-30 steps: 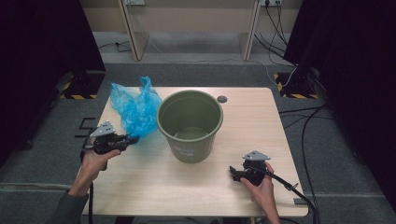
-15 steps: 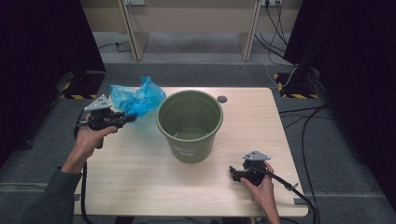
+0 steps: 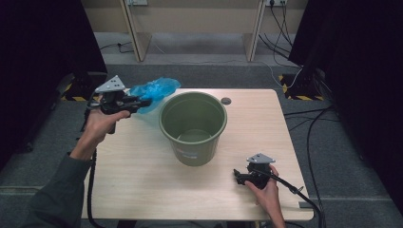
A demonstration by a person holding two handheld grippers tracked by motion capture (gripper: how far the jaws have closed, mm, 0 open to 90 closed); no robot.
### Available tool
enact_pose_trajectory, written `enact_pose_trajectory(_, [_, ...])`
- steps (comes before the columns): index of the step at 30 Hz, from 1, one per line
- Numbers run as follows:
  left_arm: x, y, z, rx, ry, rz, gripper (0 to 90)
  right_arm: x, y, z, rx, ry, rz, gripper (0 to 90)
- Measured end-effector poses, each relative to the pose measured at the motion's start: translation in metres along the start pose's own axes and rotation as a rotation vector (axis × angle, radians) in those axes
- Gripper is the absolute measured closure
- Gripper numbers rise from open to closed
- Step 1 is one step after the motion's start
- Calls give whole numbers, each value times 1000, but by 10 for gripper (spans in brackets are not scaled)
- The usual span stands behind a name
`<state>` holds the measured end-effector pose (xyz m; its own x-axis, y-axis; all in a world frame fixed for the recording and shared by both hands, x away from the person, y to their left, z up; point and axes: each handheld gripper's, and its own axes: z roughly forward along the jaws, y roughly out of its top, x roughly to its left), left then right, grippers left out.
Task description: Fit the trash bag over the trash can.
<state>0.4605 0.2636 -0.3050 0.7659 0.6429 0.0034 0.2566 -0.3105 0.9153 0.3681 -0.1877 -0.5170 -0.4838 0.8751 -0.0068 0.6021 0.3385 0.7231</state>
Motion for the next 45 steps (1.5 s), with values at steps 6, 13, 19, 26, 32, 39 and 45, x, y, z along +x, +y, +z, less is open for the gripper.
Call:
enact_pose_trajectory(6, [-33,25,22,-17,-53,72,780,0,0,0,2,0,-1,146])
enact_pose_trajectory(13, [-69,38,45,-8,-129,145,780,0,0,0,2,0,0,146])
enact_pose_trajectory(19, [-93,31,62,55,-182,199,779,0,0,0,2,0,0,146])
enact_pose_trajectory(26, [-97,18,78,154,-214,206,757,0,0,0,1,0,-1,146])
enact_pose_trajectory(32, [-95,14,80,173,-236,129,515,0,0,0,2,0,-1,146])
enact_pose_trajectory(39, [-90,20,64,121,-249,90,388,0,0,0,0,0,1,146])
enact_pose_trajectory(45, [-74,28,56,91,-150,91,372,0,0,0,0,0,0,146])
